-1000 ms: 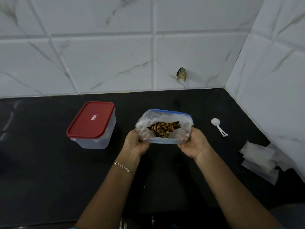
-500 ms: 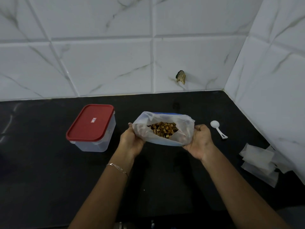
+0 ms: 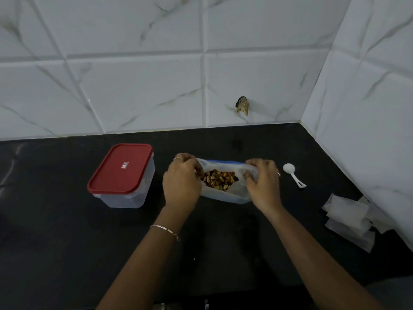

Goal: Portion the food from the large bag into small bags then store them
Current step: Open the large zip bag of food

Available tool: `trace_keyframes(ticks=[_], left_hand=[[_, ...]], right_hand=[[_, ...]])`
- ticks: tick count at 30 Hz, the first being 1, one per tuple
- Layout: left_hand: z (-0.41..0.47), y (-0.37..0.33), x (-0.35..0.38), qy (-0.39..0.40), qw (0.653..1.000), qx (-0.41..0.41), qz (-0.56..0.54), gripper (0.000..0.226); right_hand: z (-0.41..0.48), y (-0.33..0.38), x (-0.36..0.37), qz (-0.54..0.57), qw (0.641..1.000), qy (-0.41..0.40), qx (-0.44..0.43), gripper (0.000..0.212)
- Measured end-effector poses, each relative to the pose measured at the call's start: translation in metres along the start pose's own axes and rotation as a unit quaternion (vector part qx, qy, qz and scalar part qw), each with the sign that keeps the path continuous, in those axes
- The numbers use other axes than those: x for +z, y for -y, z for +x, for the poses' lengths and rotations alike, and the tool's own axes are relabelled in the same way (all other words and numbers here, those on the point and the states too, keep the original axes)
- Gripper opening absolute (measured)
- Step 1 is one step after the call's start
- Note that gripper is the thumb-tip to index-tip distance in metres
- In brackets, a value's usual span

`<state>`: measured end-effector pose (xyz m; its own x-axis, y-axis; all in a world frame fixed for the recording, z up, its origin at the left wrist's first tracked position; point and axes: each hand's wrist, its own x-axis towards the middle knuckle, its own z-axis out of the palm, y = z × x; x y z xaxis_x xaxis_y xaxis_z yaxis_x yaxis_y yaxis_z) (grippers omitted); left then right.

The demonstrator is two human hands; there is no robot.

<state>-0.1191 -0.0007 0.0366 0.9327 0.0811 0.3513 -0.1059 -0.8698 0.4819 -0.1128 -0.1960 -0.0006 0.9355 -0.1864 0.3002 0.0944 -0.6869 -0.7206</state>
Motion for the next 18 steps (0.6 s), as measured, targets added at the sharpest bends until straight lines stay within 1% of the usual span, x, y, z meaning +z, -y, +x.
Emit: trace_keyframes(ticks=[2,5,7,8,9,10,11,12,14,15,16,17,18], left_hand=[[0.006,0.002,-0.002,0.056,0.997,0.015,0.045,0.029],[0.015,0.006,-0.006,0.097,0.988,0.031,0.113,0.058],[0.02,0.011,-0.01,0.117,0.982,0.034,0.145,0.07],[0.023,0.014,-0.012,0.124,0.98,0.036,0.15,0.073],[0.025,0.016,-0.013,0.136,0.979,0.038,0.15,0.075],[0.027,0.017,-0.012,0.153,0.976,0.041,0.15,0.077],[0.028,0.017,-0.012,0.172,0.972,0.044,0.151,0.079],[0.028,0.017,-0.01,0.189,0.969,0.047,0.15,0.081],[0.029,0.019,-0.007,0.204,0.969,0.043,0.129,0.083],[0.028,0.02,-0.005,0.201,0.973,0.033,0.104,0.083],[0.028,0.021,-0.003,0.186,0.98,0.026,0.07,0.079],[0.026,0.022,-0.001,0.153,0.988,0.023,0.029,0.07],[0.024,0.023,0.001,0.104,0.994,0.024,-0.011,0.056]], right_hand=[[0.008,-0.001,-0.003,-0.012,1.0,0.009,-0.007,0.02],[0.018,-0.002,-0.009,-0.027,0.999,0.009,-0.025,0.015],[0.025,-0.003,-0.014,-0.004,1.0,0.009,-0.014,0.014],[0.029,-0.003,-0.016,0.018,1.0,0.011,0.013,0.014],[0.034,-0.002,-0.018,0.05,0.997,0.019,0.058,0.013],[0.037,0.0,-0.02,0.105,0.987,0.034,0.12,0.011],[0.04,0.005,-0.023,0.185,0.963,0.054,0.189,0.011],[0.043,0.009,-0.026,0.279,0.922,0.076,0.258,0.012],[0.045,0.017,-0.03,0.435,0.818,0.106,0.362,0.013],[0.045,0.019,-0.031,0.476,0.781,0.108,0.389,0.015],[0.044,0.019,-0.03,0.498,0.76,0.108,0.404,0.017],[0.043,0.02,-0.03,0.512,0.746,0.108,0.412,0.019],[0.042,0.021,-0.029,0.52,0.738,0.107,0.417,0.02]])
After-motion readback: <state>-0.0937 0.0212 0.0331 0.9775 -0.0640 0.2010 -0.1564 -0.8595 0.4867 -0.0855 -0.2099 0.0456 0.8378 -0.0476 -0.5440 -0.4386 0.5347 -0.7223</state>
